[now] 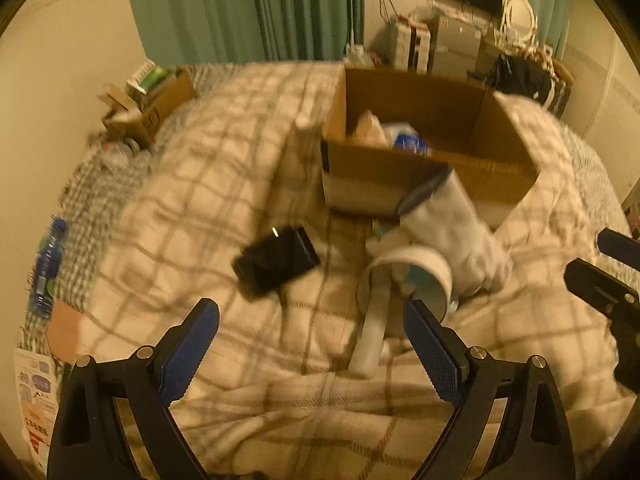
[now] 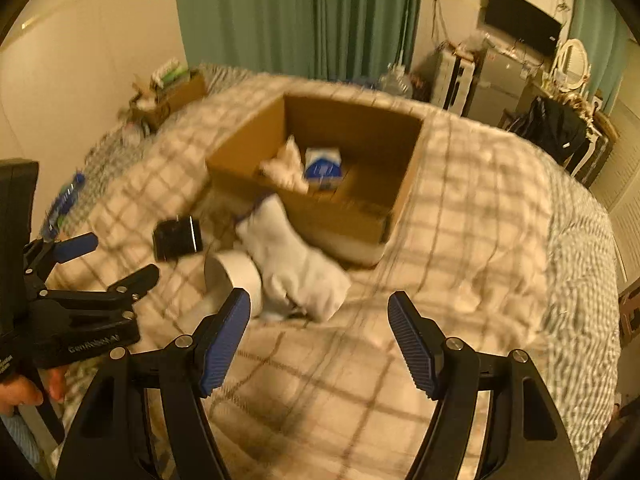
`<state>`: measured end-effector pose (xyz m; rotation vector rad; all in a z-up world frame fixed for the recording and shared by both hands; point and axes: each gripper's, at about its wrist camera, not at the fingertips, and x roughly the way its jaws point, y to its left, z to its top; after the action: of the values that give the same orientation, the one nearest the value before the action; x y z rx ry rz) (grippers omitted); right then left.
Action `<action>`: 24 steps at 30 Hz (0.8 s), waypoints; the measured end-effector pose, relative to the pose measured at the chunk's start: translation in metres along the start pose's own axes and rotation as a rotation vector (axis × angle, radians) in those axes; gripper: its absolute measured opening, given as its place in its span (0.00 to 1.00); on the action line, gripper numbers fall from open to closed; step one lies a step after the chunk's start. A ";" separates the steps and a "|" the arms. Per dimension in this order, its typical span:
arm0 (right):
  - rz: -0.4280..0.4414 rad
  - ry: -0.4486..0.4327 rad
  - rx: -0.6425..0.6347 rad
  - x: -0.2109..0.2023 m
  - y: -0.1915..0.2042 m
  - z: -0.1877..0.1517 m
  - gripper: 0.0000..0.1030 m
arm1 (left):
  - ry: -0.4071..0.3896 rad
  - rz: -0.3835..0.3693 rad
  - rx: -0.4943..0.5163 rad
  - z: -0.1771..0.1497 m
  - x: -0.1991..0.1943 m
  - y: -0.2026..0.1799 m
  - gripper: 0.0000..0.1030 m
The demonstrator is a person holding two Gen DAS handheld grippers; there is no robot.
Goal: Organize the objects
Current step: 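Grasp the white plastic stick with the left tool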
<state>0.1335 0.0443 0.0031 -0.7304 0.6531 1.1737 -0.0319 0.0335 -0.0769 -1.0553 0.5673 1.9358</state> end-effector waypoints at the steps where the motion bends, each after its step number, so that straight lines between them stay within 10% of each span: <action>1: 0.000 0.011 -0.005 0.007 0.003 -0.002 0.69 | 0.032 -0.010 0.008 -0.004 0.012 -0.003 0.93; 13: 0.052 0.145 0.018 0.073 0.009 -0.014 0.69 | 0.297 -0.123 0.055 -0.028 0.093 -0.024 0.62; 17: 0.050 0.168 0.001 0.080 0.014 -0.015 0.69 | 0.285 -0.181 0.056 -0.031 0.087 -0.025 0.23; 24: 0.063 0.148 -0.044 0.070 0.027 -0.009 0.69 | 0.171 -0.224 0.021 -0.031 0.042 -0.013 0.19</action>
<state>0.1255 0.0827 -0.0615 -0.8445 0.7802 1.2031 -0.0191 0.0378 -0.1292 -1.2248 0.5377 1.6524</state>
